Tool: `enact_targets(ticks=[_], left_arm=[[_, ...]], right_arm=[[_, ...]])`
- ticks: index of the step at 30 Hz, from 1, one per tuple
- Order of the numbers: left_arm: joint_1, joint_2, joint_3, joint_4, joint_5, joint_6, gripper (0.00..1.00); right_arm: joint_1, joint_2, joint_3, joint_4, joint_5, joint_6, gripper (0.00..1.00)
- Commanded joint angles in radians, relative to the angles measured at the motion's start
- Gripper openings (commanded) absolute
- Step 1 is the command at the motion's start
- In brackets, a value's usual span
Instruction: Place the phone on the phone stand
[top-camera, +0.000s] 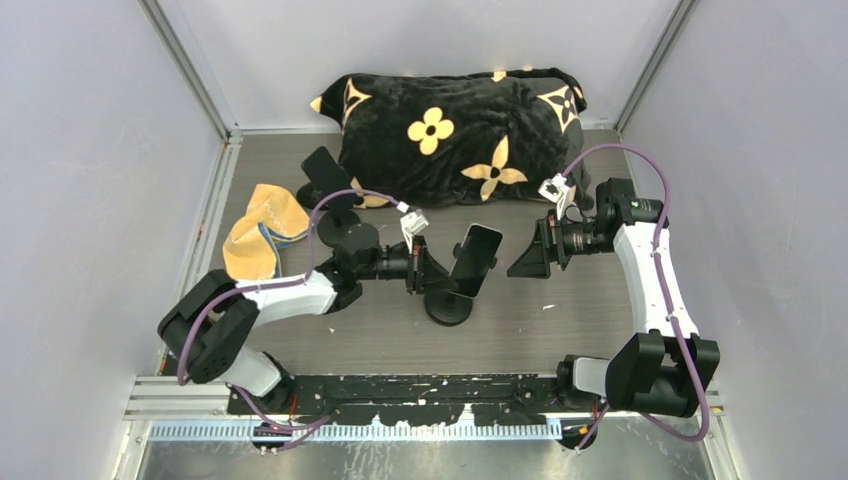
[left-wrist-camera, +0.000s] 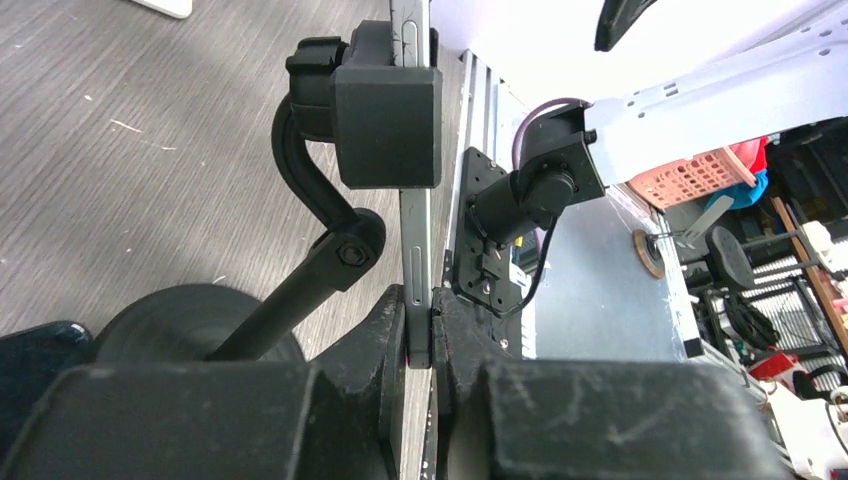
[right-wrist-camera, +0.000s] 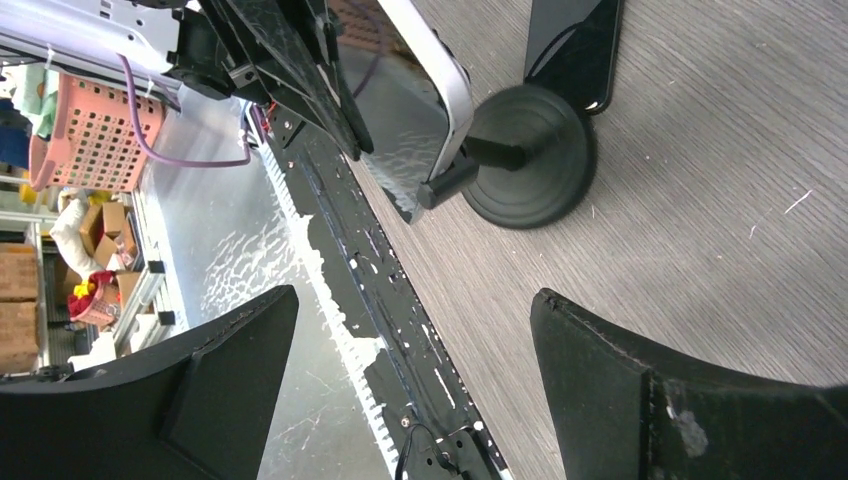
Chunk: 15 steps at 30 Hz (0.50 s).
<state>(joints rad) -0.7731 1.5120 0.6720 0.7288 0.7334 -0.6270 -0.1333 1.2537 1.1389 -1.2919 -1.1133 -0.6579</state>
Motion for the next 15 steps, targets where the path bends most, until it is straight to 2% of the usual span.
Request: enact_targets(ticks=[1, 7, 15], left_arm=[[0.021, -0.128, -0.009, 0.074, -0.049, 0.028, 0.0], [0.047, -0.209, -0.056, 0.047, -0.071, 0.03, 0.0], [0.144, -0.34, -0.148, 0.038, -0.161, 0.026, 0.0]], right_arm=[[-0.006, -0.026, 0.003, 0.0, -0.03, -0.025, 0.92], [-0.011, -0.035, -0.018, 0.02, -0.024, -0.015, 0.92], [-0.014, -0.041, -0.041, 0.049, -0.019, 0.001, 0.92]])
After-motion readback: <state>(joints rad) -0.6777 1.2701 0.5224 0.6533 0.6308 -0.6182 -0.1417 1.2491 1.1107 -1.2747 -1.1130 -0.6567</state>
